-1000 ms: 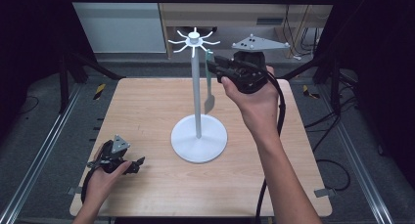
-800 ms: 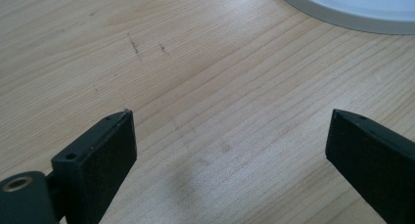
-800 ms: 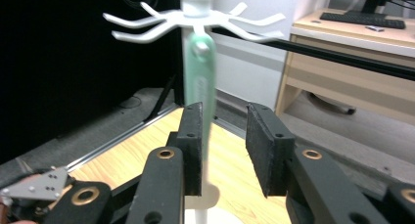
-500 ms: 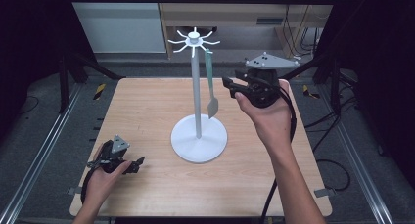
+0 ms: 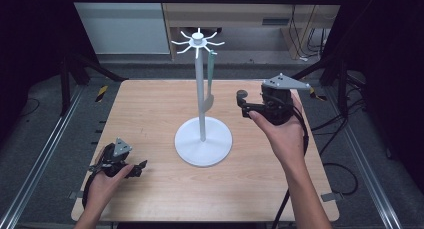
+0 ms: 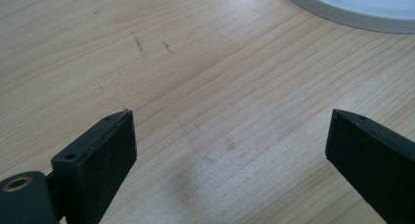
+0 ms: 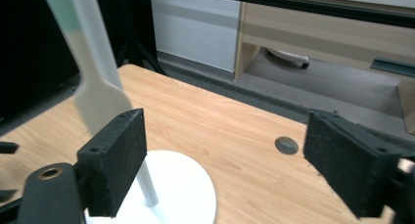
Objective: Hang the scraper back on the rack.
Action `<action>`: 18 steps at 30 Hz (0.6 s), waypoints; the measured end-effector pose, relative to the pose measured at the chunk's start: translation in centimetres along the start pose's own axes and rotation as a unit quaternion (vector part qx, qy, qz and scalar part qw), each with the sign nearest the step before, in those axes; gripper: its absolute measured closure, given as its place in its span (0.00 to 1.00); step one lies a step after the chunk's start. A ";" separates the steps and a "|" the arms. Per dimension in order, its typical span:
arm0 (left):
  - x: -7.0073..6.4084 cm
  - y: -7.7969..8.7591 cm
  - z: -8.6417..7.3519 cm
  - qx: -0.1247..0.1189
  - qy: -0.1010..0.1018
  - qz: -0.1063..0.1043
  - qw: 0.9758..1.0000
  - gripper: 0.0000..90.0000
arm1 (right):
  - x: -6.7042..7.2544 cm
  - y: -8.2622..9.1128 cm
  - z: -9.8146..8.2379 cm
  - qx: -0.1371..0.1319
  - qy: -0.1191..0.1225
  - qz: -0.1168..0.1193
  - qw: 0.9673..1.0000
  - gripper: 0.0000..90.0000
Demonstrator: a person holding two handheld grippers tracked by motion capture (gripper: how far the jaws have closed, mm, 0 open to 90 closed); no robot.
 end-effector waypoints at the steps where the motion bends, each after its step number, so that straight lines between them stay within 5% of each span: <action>1: 0.0 0.0 0.0 0.000 0.000 0.000 1.000 0.05 | -0.3 -0.1 -0.6 -0.004 -0.002 -0.004 1.000 0.15; 13: 0.1 0.1 0.0 -0.001 0.003 0.002 1.000 0.05 | -2.9 -0.6 -6.5 0.025 -0.027 -0.022 0.999 0.12; 18: 0.1 0.1 0.0 0.000 0.003 0.003 1.000 0.05 | -3.4 -1.4 -9.6 0.047 -0.023 -0.050 0.997 0.11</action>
Point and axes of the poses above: each handheld gripper's, and its own axes: y roughly backward along the jaws, z roughly out of its top, x roughly to its left, the point moved 1 cm from there along -y, roughly forward along the jaws, and after that the axes turned 6 degrees about -y, right-handed, at the moved point
